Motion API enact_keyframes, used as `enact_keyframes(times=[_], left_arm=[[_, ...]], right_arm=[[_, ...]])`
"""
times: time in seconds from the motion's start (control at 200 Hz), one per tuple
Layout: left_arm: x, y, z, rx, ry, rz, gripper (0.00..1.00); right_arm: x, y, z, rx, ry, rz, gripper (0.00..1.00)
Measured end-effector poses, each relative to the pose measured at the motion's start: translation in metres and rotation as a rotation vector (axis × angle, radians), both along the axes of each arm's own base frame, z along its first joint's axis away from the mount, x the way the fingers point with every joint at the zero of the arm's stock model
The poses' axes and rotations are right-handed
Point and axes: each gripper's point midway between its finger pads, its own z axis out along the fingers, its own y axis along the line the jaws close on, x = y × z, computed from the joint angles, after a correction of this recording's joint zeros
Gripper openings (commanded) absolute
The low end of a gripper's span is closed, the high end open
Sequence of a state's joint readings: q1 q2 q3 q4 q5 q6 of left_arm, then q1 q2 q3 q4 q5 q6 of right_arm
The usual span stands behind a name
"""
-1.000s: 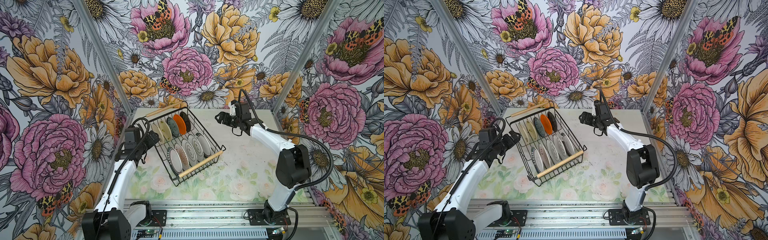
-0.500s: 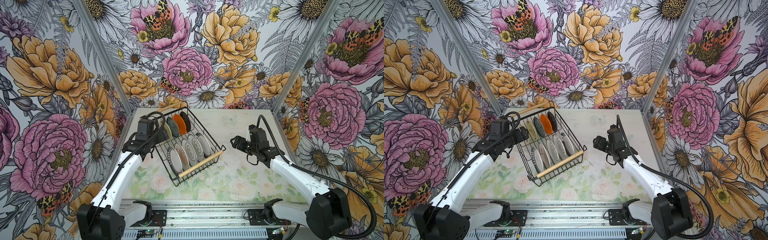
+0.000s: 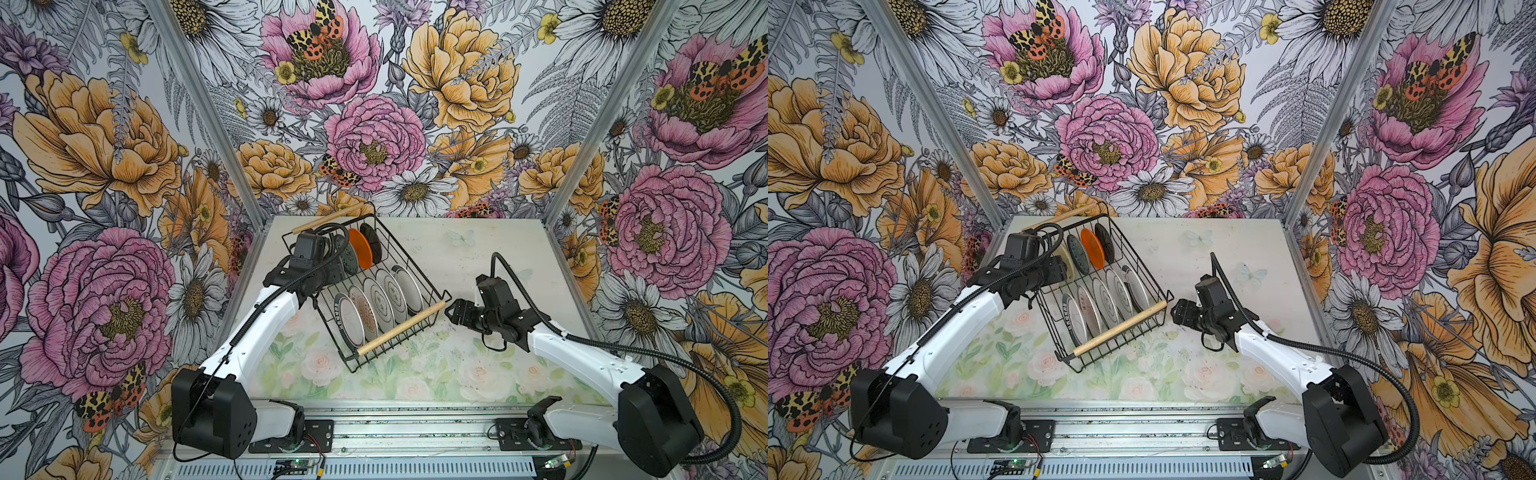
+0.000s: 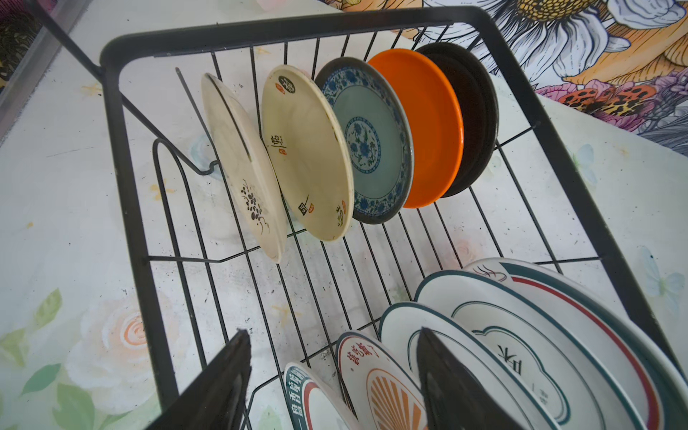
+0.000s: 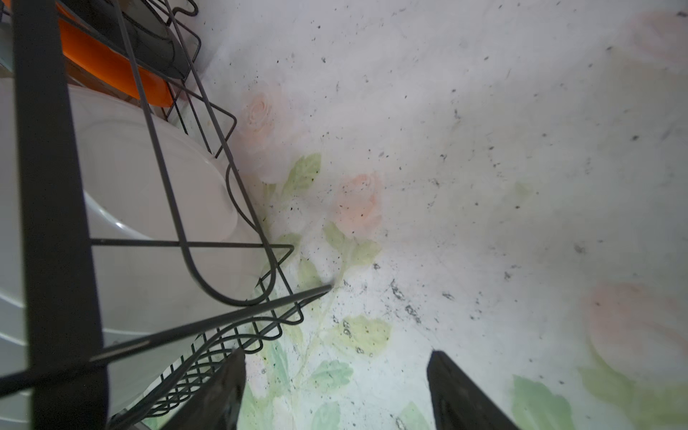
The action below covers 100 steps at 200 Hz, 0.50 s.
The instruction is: Unload the plates from the dish rack
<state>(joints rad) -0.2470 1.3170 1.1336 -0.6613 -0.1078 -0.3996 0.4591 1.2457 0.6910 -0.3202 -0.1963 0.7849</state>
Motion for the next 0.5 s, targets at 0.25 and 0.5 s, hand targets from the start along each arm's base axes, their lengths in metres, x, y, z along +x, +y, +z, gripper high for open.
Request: enact_keyframes(times=[0.25,0.5], left_arm=[[0.0,-0.001,-0.006,-0.003,0.001,-0.002,0.64],[-0.003,0.001,-0.02,0.002,0.021,0.0,0.63]], right_arm=[[0.004,0.018,-0.002,0.056,0.003,0.029,0.78],[0.008,0.029,-0.01,0.114,0.014,0.037,0.78]])
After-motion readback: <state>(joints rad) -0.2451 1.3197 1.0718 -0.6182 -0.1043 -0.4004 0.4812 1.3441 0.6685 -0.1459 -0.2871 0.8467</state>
